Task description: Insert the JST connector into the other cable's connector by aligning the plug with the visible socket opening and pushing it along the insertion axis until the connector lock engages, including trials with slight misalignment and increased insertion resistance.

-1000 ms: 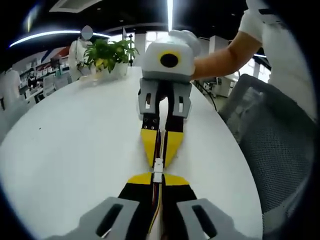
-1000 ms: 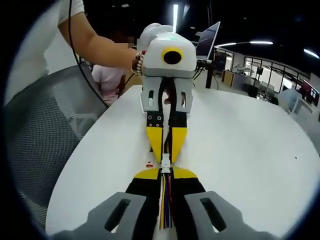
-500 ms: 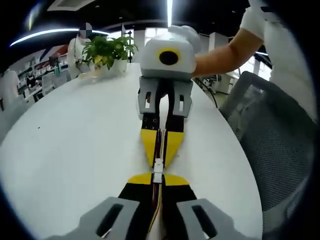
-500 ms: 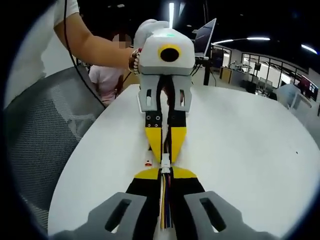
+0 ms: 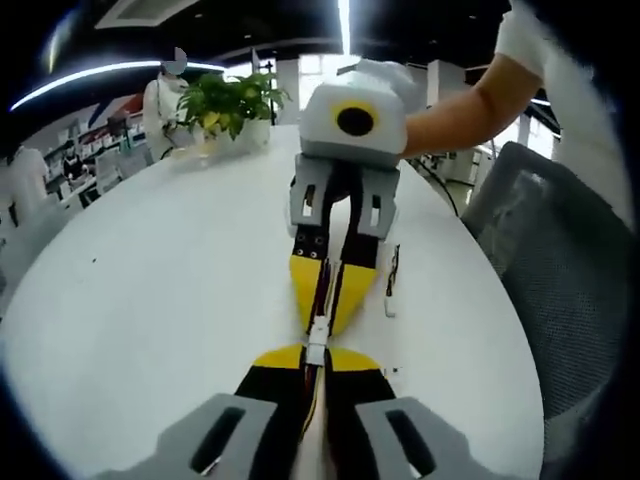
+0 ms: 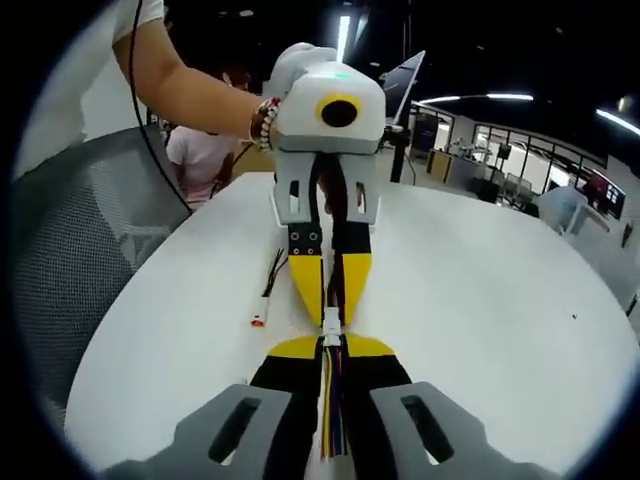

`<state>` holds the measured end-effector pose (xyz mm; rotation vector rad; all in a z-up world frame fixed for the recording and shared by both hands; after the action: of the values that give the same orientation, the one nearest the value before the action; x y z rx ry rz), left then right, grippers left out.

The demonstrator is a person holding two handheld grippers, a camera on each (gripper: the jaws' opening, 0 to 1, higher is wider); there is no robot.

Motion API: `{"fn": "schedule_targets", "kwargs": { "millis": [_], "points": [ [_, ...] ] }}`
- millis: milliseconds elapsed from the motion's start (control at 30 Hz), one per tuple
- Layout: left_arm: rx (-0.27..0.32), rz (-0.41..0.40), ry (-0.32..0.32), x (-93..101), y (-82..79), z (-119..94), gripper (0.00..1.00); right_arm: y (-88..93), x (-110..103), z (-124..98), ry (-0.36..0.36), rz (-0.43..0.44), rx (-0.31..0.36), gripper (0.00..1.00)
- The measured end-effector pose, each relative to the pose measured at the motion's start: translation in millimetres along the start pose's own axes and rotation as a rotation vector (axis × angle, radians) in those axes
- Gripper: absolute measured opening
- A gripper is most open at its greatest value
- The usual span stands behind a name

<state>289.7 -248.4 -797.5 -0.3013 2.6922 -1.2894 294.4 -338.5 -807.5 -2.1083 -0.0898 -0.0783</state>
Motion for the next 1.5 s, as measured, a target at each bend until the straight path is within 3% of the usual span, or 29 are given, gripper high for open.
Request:
{"fn": "schedule_targets", "kwargs": {
  "millis": [300,433,767,1067,1300,1500],
  "points": [
    [-0.005,-0.018,-0.031,-16.7,1.0,4,0.01,6.9,20,3,0.014,-0.012,0.024,0.05],
    [-0.012,-0.023,-0.040,-19.5,2.4,6,0.01,12.8,21,9,0.017,-0.026,-0.013,0.05],
    [-0.048,-0.013,-0.040,-18.9,6.7,7,0.03,10.2,21,9,0.039,0.028,0.004,0.08],
    [-0.035,-0.021,-0.070,-18.6,1.8,-2,0.08,8.4,21,2,0.055,0.054,0.005,0.11],
    [0.040,-0.091,-0.121,3.5,2.3,-26,0.12,6.5,2,-20,0.072,0.076,0.025,0.12],
    [0.060,-0.111,-0.129,22.7,4.6,-32,0.13,8.8,-20,-32,0.074,0.103,0.035,0.11]
  ]
}}
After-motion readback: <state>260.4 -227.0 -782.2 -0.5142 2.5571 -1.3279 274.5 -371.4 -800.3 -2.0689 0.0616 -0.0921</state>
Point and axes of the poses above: the point that each gripper's makers call its tool centre point, and the gripper's own axes: z roughly forward along the fingers, x roughly to its right, y roughly out of its underside, the point moved 6 cm from there along -z, roughly backward along the fingers
